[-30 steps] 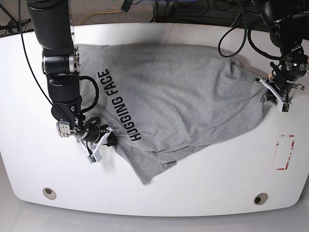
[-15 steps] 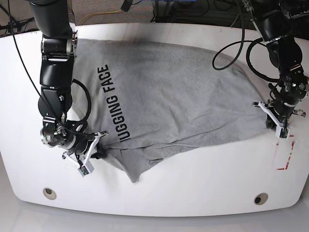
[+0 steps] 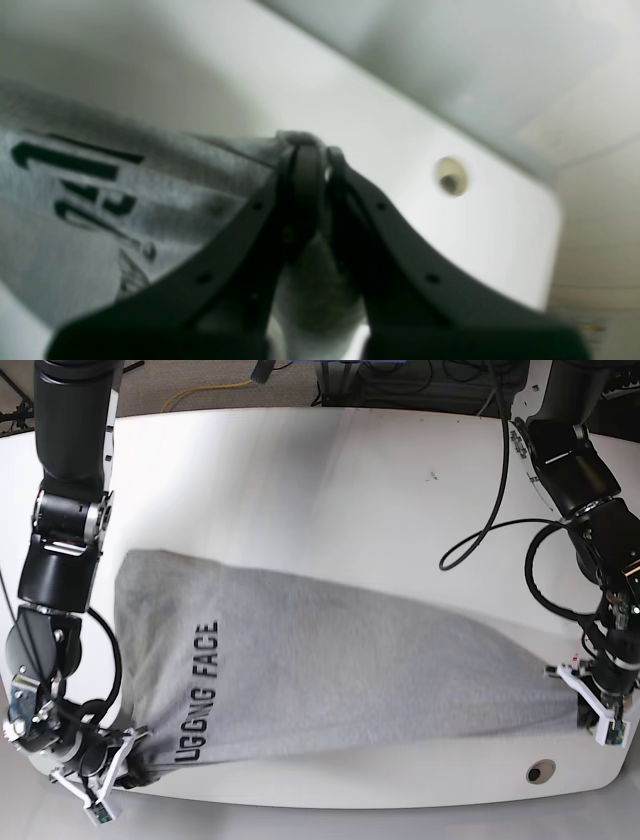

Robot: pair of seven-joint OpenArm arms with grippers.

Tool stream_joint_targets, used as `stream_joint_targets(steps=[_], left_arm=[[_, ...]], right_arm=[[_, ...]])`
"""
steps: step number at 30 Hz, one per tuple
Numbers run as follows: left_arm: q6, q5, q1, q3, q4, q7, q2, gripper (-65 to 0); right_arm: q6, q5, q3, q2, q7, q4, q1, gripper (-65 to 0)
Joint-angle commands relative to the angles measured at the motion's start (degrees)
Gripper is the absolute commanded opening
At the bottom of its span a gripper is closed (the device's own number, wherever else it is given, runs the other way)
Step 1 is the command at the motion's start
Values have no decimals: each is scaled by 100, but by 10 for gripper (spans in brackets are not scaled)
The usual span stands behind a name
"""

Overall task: Fold the T-shirt properly
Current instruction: 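Lift the shirt with both grippers and flip it over, laying it flat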

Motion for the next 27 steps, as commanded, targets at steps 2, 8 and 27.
stream_joint_targets(steps=[2, 8, 27], left_arm=[[44, 34, -651, 0, 283, -3, -101, -646], [35, -1, -1416, 17, 380, 428, -304, -646], [-510, -10, 905, -132, 1355, 348, -260, -646]], right_arm=[[-29, 1, 70, 171, -211, 228, 737, -650], [-29, 19, 88, 303, -985, 1213, 1176, -650], [-29, 19, 1697, -101, -1503, 4026, -2604, -650]])
